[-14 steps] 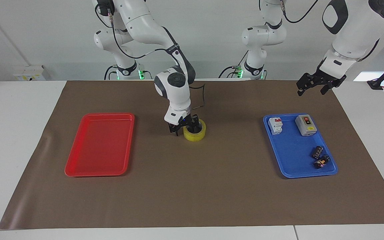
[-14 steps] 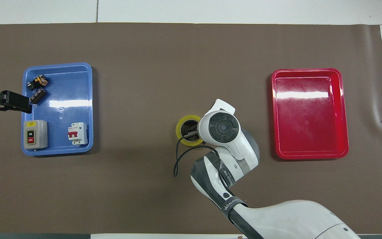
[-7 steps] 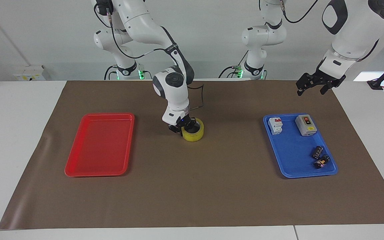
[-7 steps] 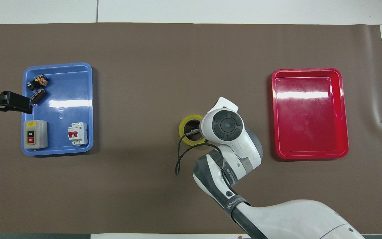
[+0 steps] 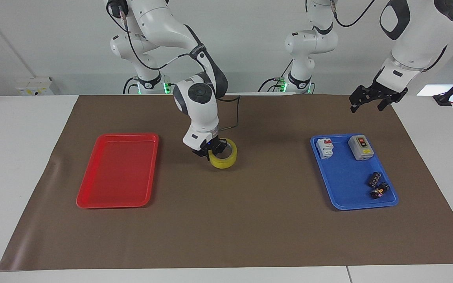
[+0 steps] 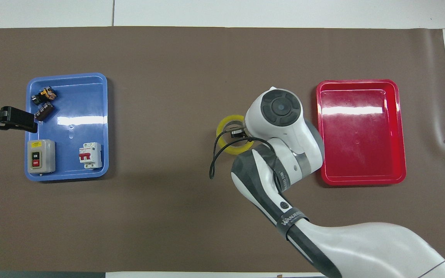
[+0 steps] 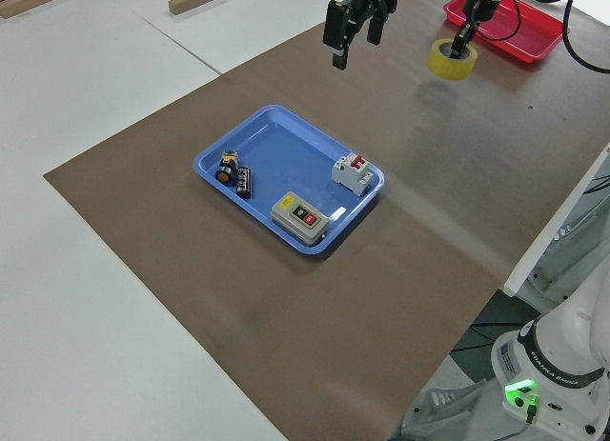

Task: Place and move tape with both arms
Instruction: 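Lift the tape with the right gripper and carry it to the red tray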

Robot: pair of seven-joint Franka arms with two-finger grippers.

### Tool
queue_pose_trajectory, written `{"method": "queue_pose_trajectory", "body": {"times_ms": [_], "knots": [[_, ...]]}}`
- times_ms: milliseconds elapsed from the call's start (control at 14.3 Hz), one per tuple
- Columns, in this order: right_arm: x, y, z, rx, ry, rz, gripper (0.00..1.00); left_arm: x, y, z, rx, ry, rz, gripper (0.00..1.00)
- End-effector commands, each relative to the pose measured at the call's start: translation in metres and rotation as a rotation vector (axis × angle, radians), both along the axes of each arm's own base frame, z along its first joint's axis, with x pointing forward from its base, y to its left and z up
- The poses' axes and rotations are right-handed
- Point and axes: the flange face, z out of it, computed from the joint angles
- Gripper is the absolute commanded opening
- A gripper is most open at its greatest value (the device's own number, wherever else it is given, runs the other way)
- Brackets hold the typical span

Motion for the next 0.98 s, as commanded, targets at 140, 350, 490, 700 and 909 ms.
{"method": "queue_pose_trajectory", "body": {"times_ms": [140,350,490,700,909], "knots": [[0.038,-0.114,0.053,0.010,0.034,-0.014,0.00,-0.009,-0.003,0.002,-0.016,0.000,-0.015,1.00],[0.049,-0.207,0.048,0.004,0.066,0.070,0.00,-0.009,-0.004,0.002,-0.017,0.000,-0.015,1.00],[0.048,-0.254,0.042,0.005,0.064,0.149,0.00,-0.009,-0.004,0.002,-0.017,-0.002,-0.015,1.00],[0.033,-0.306,0.016,-0.004,0.055,0.201,0.00,-0.008,-0.003,0.002,-0.016,-0.005,-0.014,1.00],[0.018,-0.333,-0.009,-0.018,-0.010,0.253,0.00,-0.008,-0.002,0.002,-0.018,-0.005,-0.012,1.00]]}}
